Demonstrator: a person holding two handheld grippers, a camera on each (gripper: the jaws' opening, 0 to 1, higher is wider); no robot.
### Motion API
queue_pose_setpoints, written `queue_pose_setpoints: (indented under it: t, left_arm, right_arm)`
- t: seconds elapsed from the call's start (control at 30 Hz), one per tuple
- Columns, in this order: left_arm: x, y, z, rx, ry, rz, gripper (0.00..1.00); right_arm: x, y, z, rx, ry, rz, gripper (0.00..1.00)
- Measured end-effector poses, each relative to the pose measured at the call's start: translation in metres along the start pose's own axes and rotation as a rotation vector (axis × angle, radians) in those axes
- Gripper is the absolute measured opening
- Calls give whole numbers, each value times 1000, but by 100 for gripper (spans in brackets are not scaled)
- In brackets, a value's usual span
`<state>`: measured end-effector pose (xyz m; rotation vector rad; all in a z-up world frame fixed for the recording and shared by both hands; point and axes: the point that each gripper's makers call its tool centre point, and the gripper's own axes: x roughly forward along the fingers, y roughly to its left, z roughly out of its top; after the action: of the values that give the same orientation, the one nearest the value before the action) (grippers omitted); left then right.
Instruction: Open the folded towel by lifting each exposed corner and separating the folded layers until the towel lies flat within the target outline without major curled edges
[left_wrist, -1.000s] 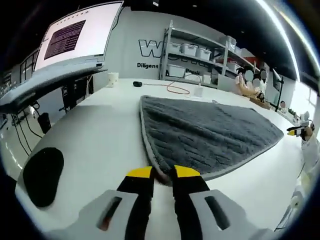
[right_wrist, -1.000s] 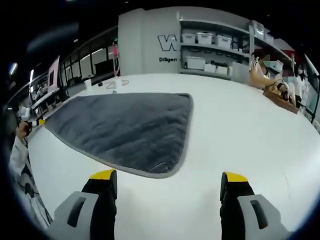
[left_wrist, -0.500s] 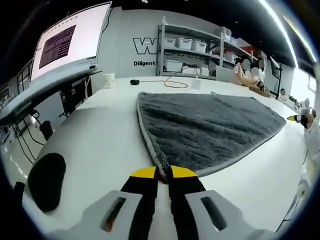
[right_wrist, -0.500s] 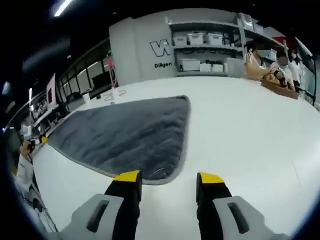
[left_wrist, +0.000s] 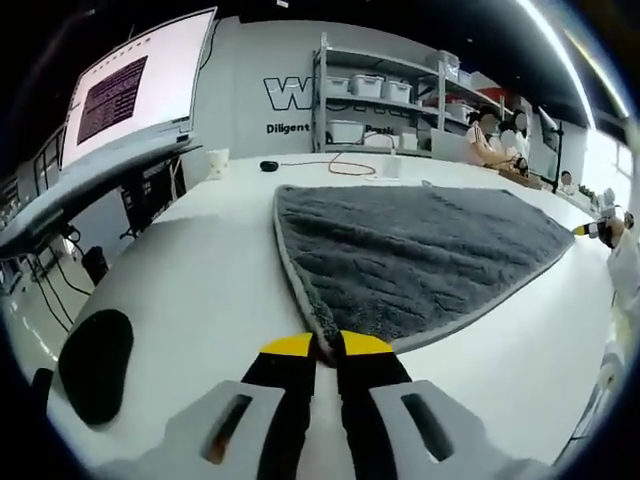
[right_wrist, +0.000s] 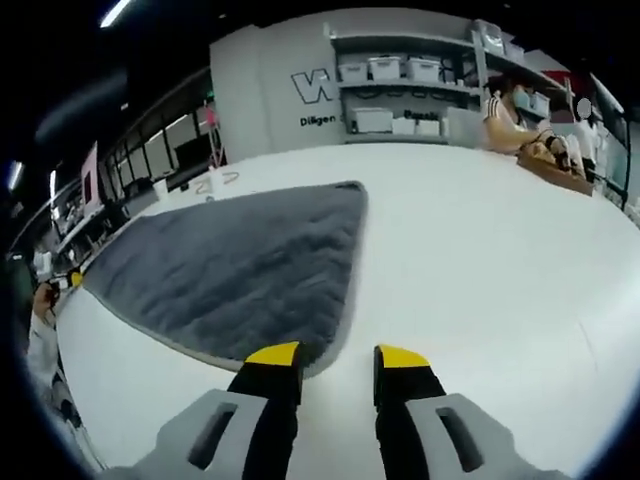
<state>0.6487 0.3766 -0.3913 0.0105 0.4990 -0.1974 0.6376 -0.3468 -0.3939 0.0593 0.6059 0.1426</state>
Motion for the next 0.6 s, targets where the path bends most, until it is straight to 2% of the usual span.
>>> queue_pose_setpoints:
  t: [0.03,0.1,0.23,0.33,0.37,0.6]
  left_arm:
    - [0,0,0,18,4,9,7]
    - [0,0,0,22,5,11,7]
    - [0,1,0,20,-1,10,7]
    - [0,1,0,32,0,16,7]
    - [0,1,0,36,1,17,7]
    - [0,-1,1,57,9,13,5]
  right_arm:
    - [3,10,-2,0,12,31,22]
    - [3,10,-1,9,6,32,21]
    - [9,12,-6,-129,79,-6,15]
    - [10,21,-5,-146,91,25,5]
    - [11,22,-4,-175,95,22,4]
    - [9,22,-5,-210,122,0,0]
